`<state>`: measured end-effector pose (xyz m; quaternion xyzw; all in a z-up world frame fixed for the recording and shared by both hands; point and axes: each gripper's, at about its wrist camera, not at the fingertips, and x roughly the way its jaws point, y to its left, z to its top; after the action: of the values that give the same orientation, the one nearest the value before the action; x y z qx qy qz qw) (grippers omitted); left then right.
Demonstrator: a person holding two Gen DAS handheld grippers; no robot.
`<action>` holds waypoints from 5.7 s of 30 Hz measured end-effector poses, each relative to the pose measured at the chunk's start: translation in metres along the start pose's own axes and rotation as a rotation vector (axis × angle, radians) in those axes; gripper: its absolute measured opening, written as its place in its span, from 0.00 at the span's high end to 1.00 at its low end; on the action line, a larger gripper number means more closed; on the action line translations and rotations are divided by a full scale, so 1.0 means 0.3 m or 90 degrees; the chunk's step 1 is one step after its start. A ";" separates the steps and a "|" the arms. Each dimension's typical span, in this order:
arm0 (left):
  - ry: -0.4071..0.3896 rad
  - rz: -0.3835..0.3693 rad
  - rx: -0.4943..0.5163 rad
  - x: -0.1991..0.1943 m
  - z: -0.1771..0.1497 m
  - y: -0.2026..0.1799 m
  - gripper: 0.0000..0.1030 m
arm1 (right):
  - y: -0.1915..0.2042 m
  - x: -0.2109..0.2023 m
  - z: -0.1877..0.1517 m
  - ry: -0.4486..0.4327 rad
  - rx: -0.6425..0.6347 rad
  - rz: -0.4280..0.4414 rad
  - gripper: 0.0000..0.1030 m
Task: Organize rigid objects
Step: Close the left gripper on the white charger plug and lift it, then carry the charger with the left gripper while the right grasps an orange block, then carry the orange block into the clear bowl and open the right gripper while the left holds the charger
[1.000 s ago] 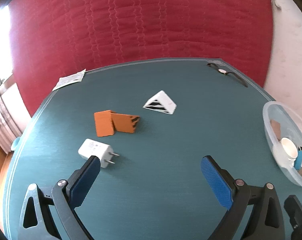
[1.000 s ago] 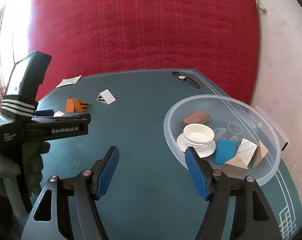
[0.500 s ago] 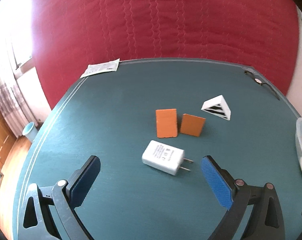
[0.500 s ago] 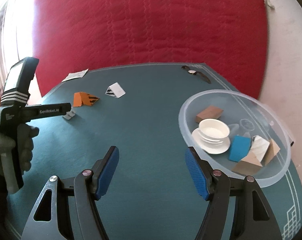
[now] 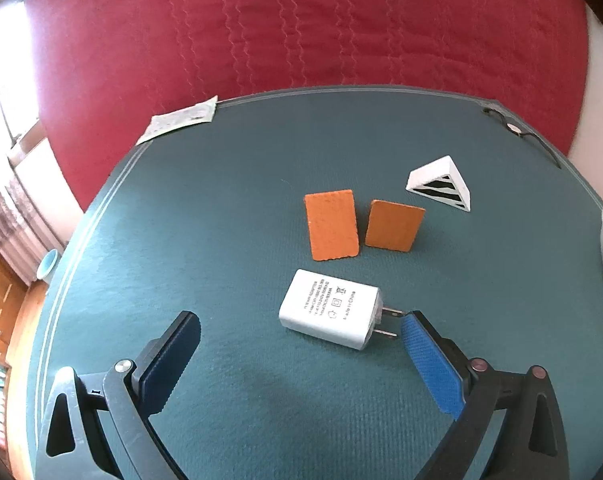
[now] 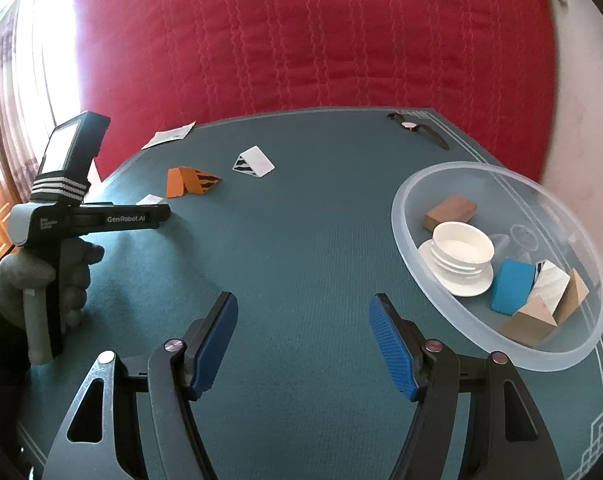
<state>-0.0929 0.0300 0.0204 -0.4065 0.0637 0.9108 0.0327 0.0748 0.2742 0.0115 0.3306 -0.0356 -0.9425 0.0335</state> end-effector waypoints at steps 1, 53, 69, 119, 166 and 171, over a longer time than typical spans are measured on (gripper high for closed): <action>0.004 -0.003 0.002 0.004 -0.001 -0.003 0.01 | 0.001 0.000 0.000 0.002 0.001 0.001 0.33; -0.005 0.074 -0.167 -0.026 -0.041 0.191 0.41 | 0.500 0.558 0.415 0.073 -0.016 0.131 0.35; 0.004 0.058 -0.161 -0.014 -0.047 0.178 0.41 | 0.491 0.632 0.422 0.079 -0.010 0.082 0.62; -0.052 -0.030 -0.062 -0.099 -0.064 0.017 0.41 | 0.304 0.257 0.186 0.055 0.037 0.059 0.70; -0.081 -0.073 0.010 -0.151 -0.108 -0.115 0.41 | -0.242 -0.062 0.129 -0.045 0.264 -0.148 0.70; -0.082 -0.074 0.011 -0.152 -0.108 -0.119 0.41 | -0.252 -0.065 0.110 -0.033 0.264 -0.156 0.70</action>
<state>-0.0346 0.0603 0.0298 -0.3499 0.0459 0.9310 0.0929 0.0665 0.3527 0.0425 0.3083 -0.1890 -0.9201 -0.1503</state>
